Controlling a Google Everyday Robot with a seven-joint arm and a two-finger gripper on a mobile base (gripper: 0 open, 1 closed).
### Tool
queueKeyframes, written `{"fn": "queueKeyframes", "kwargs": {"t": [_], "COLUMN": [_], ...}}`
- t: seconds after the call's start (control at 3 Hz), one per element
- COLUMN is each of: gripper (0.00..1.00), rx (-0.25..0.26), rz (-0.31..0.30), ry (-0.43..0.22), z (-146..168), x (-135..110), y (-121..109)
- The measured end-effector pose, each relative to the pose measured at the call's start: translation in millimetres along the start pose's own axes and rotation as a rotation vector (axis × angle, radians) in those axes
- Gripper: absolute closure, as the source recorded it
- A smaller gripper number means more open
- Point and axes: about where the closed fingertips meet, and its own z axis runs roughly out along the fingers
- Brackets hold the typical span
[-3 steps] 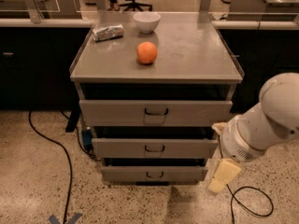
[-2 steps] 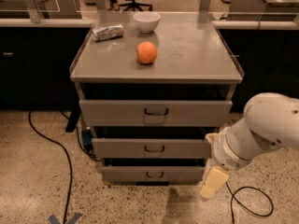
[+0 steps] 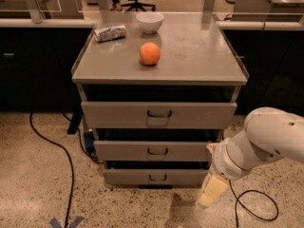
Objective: Open middle drawer
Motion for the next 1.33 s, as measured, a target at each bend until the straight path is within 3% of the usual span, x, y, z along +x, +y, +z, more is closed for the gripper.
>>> {"fn": "queueKeyframes", "kwargs": {"t": [0.67, 1.33], "gripper": [0.0, 0.0], "rx": [0.008, -0.031], "rz": [-0.027, -0.03], "ry": [-0.038, -0.083], "z": [10, 91], "x": [-15, -15], "y": [4, -17]}}
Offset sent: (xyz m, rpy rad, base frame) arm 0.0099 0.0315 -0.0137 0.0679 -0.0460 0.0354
